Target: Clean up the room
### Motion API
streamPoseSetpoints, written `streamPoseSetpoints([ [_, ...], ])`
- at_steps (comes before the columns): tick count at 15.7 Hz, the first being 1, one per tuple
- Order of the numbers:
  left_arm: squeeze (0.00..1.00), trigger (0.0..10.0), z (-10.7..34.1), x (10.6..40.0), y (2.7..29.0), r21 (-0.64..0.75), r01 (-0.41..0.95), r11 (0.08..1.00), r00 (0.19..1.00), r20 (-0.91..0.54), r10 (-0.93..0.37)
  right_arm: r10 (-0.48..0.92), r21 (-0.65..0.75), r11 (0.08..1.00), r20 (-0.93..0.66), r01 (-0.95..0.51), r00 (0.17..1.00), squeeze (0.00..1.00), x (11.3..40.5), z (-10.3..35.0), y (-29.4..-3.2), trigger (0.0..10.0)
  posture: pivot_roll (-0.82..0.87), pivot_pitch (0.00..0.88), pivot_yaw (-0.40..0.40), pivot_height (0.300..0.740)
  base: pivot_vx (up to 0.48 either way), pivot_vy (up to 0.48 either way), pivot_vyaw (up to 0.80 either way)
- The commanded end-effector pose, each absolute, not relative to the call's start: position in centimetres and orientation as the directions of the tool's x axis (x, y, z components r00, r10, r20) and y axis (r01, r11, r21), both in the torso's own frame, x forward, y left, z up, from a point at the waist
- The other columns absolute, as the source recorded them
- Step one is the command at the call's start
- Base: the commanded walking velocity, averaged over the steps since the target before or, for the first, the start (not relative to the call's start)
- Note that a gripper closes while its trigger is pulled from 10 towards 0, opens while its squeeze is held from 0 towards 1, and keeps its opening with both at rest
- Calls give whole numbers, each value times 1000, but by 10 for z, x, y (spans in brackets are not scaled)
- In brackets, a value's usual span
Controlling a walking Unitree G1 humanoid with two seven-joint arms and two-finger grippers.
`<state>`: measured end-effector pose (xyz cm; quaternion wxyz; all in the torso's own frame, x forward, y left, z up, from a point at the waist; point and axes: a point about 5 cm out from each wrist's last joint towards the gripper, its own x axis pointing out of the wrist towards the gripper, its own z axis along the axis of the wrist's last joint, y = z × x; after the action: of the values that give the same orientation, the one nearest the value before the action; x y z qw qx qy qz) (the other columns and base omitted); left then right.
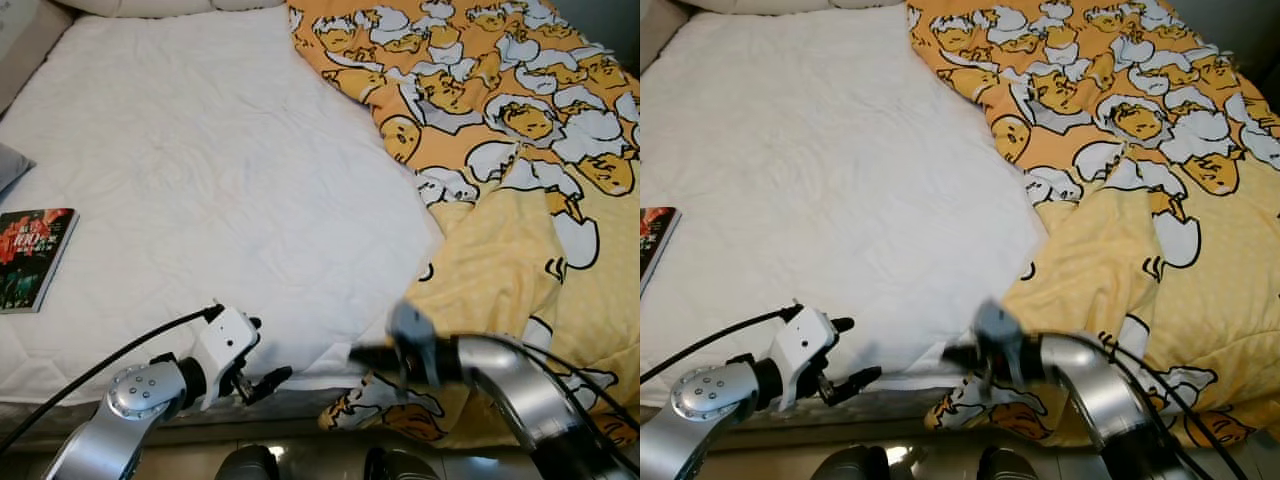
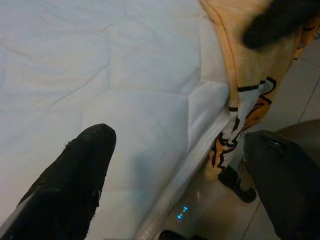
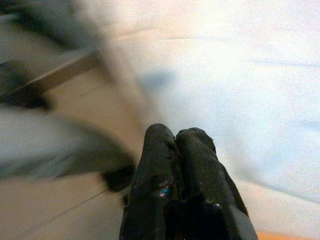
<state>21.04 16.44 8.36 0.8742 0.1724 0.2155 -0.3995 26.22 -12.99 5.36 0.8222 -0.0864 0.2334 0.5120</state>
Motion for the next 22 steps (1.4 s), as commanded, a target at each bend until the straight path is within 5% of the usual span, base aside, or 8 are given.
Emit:
streamPoseSetpoints([
  [1,165,10000,85,212,163,140,771,621,592,-515,-620,695,66,623,-503,-780,513,1000,276,51,-139,10000,104,108,3,740,0,0,0],
  [4,165,10000,84,215,163,148,766,626,601,-511,-614,486,-23,807,-542,-590,686,1000,298,45,-150,10000,106,91,-2,740,0,0,0],
  [8,169,10000,86,223,161,160,758,632,615,-499,-611,238,-112,924,-579,-366,780,1000,311,40,-160,10000,101,70,-7,740,0,0,0],
  [17,169,10000,86,230,157,165,768,620,608,-491,-623,68,-191,956,-594,-223,801,1000,315,34,-166,10000,95,67,3,740,0,0,0],
  [20,165,10000,86,229,159,165,769,617,606,-494,-623,110,-133,961,-620,-242,777,1000,314,27,-159,10000,95,68,7,740,0,0,0],
  [22,169,10000,86,230,158,165,773,613,603,-495,-626,109,-135,958,-648,-254,754,0,313,21,-157,10000,98,70,9,740,0,0,0],
])
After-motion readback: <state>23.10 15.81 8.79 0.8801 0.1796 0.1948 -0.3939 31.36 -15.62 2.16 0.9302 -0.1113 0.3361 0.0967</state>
